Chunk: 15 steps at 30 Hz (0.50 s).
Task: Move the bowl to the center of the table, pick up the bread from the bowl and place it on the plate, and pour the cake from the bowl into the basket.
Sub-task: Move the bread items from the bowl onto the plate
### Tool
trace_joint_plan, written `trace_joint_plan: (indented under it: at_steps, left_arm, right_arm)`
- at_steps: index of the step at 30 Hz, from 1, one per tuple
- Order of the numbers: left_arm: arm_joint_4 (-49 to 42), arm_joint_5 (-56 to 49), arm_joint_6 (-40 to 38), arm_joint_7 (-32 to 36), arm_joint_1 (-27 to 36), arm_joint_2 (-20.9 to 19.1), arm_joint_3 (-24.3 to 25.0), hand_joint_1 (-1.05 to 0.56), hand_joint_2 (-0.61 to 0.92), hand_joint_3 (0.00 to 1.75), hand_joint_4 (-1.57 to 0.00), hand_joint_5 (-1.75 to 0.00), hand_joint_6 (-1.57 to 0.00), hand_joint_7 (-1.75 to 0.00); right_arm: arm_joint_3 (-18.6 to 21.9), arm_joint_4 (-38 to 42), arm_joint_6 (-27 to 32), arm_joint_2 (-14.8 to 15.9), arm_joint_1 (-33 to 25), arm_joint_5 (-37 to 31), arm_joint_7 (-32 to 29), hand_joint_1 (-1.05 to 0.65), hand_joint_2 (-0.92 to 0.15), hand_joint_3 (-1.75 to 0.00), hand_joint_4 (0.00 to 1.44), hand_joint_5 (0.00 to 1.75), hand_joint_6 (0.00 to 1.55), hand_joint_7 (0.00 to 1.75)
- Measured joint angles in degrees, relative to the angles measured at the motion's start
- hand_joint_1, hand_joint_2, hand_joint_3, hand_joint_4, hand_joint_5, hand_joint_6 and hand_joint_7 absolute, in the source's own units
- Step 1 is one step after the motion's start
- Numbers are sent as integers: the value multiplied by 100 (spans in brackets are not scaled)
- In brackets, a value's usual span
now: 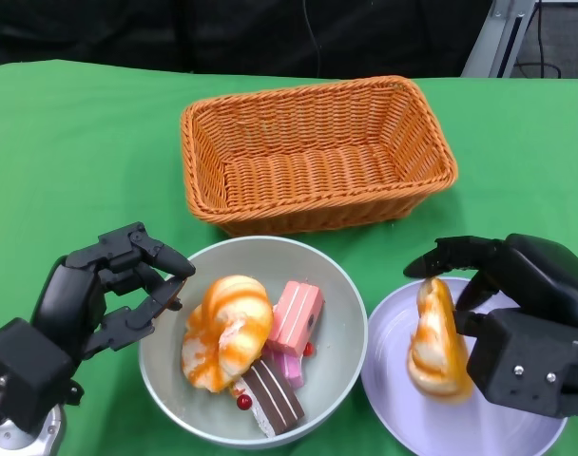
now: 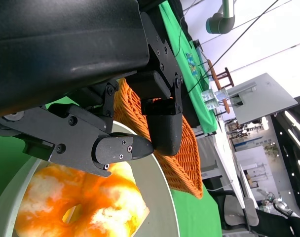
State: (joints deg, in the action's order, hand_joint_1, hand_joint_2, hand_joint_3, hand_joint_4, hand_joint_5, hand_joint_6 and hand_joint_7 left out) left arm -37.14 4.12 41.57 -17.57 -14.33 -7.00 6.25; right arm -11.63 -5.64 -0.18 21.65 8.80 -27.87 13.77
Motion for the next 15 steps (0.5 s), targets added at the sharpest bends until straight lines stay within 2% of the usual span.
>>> trace_joint_plan:
  at_steps: [6, 11, 15]
  left_arm:
    - [0, -1, 0, 0, 0, 0, 0, -17, 82, 51, -78, -141, -79, -108]
    - [0, -1, -1, 0, 0, 0, 0, -17, 83, 51, -78, -141, -79, -108]
    - [0, -7, -1, 1, 0, -5, 0, -17, 82, 52, -78, -141, -79, -108]
  right_arm:
    - [0, -157, 154, 47, -81, 5, 221, -65, -92, -19, 63, 0, 46, 0]
    - [-1, -251, 173, 154, -114, 3, 362, -72, -92, -28, 39, 0, 26, 0]
    - [-11, -321, 357, 208, -131, -9, 573, -75, -92, -34, 28, 0, 21, 0]
